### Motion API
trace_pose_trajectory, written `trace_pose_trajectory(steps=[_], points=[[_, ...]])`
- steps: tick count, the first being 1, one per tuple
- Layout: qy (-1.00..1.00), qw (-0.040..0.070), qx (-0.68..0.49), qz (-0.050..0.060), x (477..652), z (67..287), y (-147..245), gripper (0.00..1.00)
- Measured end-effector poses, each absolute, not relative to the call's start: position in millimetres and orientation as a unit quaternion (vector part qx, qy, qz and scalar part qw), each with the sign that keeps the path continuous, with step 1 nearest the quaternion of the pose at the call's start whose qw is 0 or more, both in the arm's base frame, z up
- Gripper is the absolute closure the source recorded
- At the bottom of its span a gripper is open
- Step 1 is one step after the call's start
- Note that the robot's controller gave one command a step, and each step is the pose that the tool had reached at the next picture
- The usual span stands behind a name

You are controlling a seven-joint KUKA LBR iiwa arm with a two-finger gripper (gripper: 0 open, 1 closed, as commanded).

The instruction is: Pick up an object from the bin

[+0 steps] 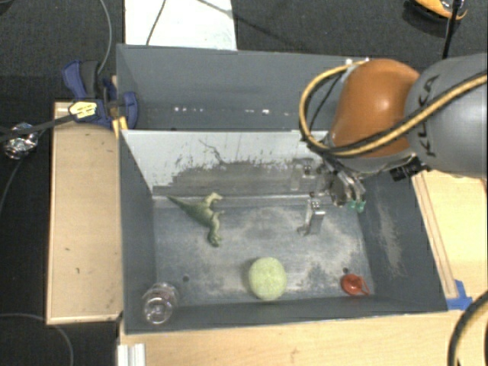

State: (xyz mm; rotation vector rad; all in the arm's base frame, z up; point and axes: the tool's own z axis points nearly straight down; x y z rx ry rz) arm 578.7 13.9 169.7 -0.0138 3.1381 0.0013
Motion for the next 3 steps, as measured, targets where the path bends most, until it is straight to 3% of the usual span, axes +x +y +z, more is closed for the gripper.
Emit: trace_pose_trajectory(steps=[1, 2, 3], points=[[1.0, 0.002, -0.004, 0.0, 578.7, 170, 14, 0.0], [1.0, 0.006, -0.026, 0.0, 564.3, 125, 53, 0.0], [1.0, 0.001, 0.01, 0.002, 550.4, 90, 72, 0.0]])
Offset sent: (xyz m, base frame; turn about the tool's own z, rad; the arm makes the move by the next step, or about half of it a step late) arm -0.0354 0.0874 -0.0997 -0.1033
